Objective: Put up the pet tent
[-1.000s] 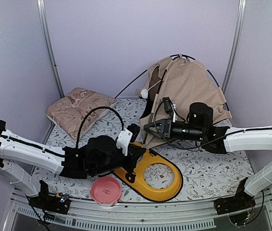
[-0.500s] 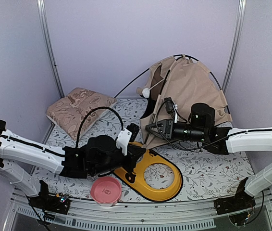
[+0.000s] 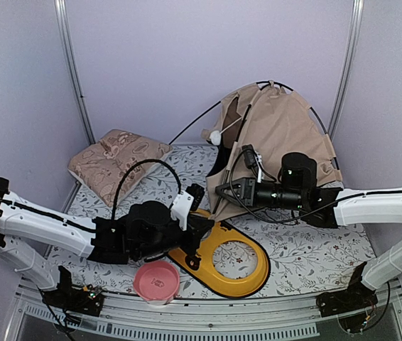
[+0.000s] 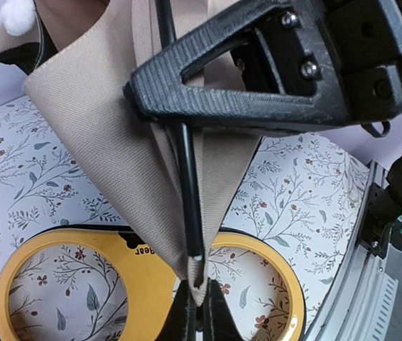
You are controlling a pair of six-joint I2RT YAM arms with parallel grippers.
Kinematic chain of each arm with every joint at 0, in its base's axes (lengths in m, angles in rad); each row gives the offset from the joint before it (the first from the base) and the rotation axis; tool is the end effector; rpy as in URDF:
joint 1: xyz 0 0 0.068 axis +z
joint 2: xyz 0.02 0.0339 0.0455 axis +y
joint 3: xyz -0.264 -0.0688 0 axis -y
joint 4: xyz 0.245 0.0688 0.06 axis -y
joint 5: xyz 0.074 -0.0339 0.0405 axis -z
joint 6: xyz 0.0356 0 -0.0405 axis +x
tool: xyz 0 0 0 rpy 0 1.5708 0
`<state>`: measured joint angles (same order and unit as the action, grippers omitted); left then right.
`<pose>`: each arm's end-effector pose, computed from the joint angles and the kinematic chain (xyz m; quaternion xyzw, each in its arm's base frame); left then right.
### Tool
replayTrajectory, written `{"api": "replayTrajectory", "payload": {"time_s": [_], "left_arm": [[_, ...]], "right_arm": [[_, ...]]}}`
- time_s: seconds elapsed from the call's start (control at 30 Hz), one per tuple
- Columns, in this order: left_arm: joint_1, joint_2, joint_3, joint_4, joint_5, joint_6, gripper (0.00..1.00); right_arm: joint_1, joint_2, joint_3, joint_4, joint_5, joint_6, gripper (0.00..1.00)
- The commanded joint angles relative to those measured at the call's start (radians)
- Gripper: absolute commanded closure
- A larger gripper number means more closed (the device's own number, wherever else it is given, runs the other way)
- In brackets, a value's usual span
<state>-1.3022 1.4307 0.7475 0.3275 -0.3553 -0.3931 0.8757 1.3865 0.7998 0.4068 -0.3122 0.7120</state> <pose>0.0947 -0.2972 0.2294 0.2642 0.7704 -0.3252 0.4806 0.1934 0.2489 0.2681 -0.1613 0.7477 0.5350 0.3586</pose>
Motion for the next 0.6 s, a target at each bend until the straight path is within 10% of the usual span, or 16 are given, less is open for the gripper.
{"api": "replayTrajectory", "payload": {"time_s": [0.0, 0.57], "left_arm": [[-0.032, -0.029, -0.043, -0.134, 0.073, -0.001, 1.0], [-0.032, 0.002, 0.019, -0.161, 0.017, 0.048, 1.0]], "right_arm": [[-0.096, -0.032, 0.028, -0.016, 0.288, -0.026, 1.0], [0.013, 0.044, 0.122, -0.052, 0.214, -0.156, 1.0]]}}
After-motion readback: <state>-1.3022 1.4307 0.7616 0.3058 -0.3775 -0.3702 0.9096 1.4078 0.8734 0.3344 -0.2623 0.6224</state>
